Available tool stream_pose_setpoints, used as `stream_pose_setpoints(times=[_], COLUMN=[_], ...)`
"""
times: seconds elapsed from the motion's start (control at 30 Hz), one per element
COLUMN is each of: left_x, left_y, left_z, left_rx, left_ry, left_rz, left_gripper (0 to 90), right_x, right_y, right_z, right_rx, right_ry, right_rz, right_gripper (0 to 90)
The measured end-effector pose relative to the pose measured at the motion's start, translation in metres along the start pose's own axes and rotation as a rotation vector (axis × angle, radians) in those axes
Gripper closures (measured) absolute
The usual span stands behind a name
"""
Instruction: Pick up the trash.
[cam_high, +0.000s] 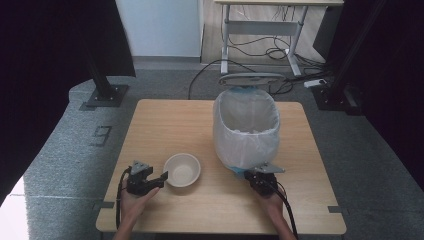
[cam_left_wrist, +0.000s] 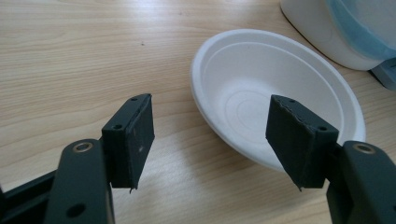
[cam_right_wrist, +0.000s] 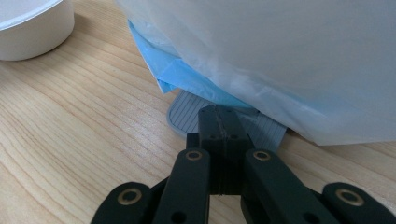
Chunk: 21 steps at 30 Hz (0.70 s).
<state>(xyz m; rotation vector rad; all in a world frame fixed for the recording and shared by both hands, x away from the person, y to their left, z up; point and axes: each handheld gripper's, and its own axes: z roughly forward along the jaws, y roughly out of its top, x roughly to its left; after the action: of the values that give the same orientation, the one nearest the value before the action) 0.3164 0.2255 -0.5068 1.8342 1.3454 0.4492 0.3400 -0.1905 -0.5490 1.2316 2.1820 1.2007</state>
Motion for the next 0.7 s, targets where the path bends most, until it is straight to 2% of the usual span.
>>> stream_pose_setpoints(times=[0.13, 0.27, 0.4, 0.6, 0.7], left_x=[-0.002, -0.002, -0.001, 0.002, 0.004], left_y=[0.007, 0.012, 0.013, 0.009, 0.003], left_z=[0.01, 0.02, 0.028, 0.036, 0.038], left_rx=[0.02, 0.036, 0.047, 0.063, 0.086], left_ry=[0.009, 0.024, 0.017, 0.029, 0.02], left_rz=[0.012, -0.002, -0.014, -0.033, -0.032], left_gripper=[32.6, 31.9, 31.9, 33.6, 36.3], right_x=[0.0, 0.0, -0.001, -0.001, 0.0], right_y=[0.0, 0.0, 0.0, 0.0, 0.0], right_z=[0.0, 0.0, 0.0, 0.0, 0.0], right_rx=[0.0, 0.0, -0.001, -0.001, 0.0], right_ry=[0.0, 0.0, 0.005, 0.005, 0.001], right_rz=[0.001, -0.001, 0.004, 0.004, 0.0], right_gripper=[89.6, 89.6, 89.6, 89.6, 89.6])
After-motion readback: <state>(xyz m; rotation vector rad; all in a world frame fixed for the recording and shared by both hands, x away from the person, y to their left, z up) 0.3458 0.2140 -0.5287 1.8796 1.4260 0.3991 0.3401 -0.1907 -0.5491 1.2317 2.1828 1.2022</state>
